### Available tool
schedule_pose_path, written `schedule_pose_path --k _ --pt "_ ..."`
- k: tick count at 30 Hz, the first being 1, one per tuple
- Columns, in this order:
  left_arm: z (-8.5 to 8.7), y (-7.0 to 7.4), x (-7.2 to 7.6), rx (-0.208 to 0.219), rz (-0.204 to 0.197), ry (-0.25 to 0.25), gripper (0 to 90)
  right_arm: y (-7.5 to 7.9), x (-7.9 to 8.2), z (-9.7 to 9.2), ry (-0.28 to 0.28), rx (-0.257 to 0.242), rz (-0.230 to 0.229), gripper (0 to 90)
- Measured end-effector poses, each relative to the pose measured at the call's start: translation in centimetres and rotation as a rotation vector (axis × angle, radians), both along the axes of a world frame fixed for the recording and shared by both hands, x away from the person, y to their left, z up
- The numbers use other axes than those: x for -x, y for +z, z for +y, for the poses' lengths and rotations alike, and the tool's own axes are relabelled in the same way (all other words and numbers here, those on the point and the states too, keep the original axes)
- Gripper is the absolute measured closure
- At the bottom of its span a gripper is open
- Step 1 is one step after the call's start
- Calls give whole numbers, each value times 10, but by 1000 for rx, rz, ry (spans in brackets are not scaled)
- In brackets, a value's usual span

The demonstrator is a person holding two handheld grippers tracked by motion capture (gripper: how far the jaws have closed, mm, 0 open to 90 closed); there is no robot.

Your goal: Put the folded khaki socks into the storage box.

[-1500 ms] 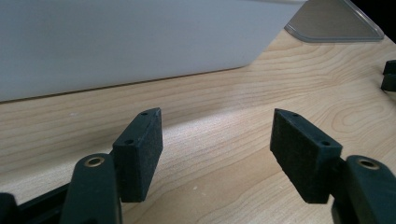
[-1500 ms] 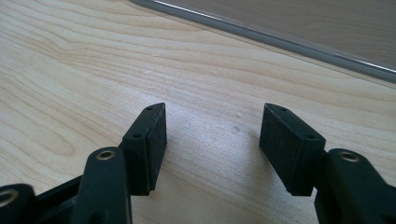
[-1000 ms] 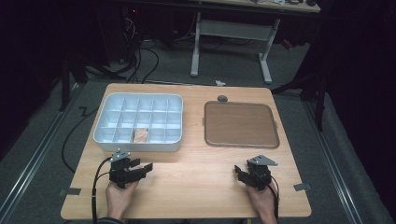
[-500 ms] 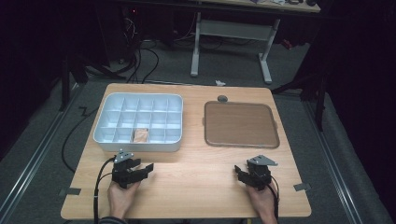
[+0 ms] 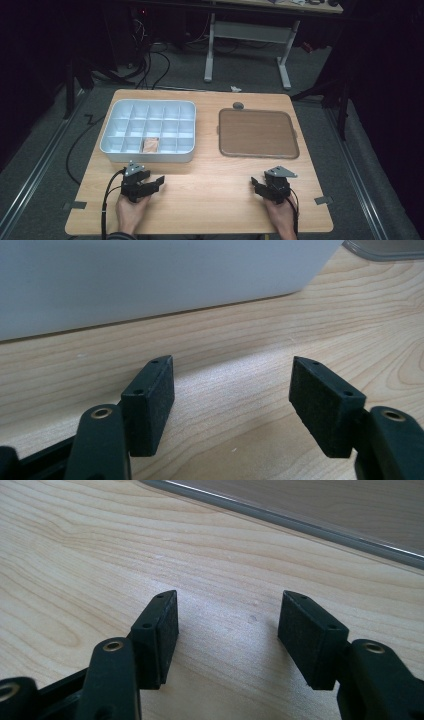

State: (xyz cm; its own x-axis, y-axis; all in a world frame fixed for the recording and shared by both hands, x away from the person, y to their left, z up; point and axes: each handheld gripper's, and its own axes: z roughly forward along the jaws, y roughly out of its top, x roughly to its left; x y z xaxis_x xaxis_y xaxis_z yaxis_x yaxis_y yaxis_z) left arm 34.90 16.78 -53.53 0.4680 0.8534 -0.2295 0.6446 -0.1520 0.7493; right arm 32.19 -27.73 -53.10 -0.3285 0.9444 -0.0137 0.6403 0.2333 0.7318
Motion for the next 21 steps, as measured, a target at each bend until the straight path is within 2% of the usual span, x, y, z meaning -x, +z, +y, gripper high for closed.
schedule_pose_path --k 3,10,12,14,21 --pt "-3 -1 1 -27 -24 7 349 0 0 0 0 0 0 413" --pt "-7 -1 2 -61 -34 12 341 0 0 0 2 4 -1 412" --pt "-10 -1 3 -92 -49 12 341 0 0 0 2 4 -1 412" --pt "-13 -1 4 -112 -48 12 334 0 0 0 2 4 -1 411" --pt "-12 -1 4 -105 -44 10 326 0 0 0 2 4 -1 410"
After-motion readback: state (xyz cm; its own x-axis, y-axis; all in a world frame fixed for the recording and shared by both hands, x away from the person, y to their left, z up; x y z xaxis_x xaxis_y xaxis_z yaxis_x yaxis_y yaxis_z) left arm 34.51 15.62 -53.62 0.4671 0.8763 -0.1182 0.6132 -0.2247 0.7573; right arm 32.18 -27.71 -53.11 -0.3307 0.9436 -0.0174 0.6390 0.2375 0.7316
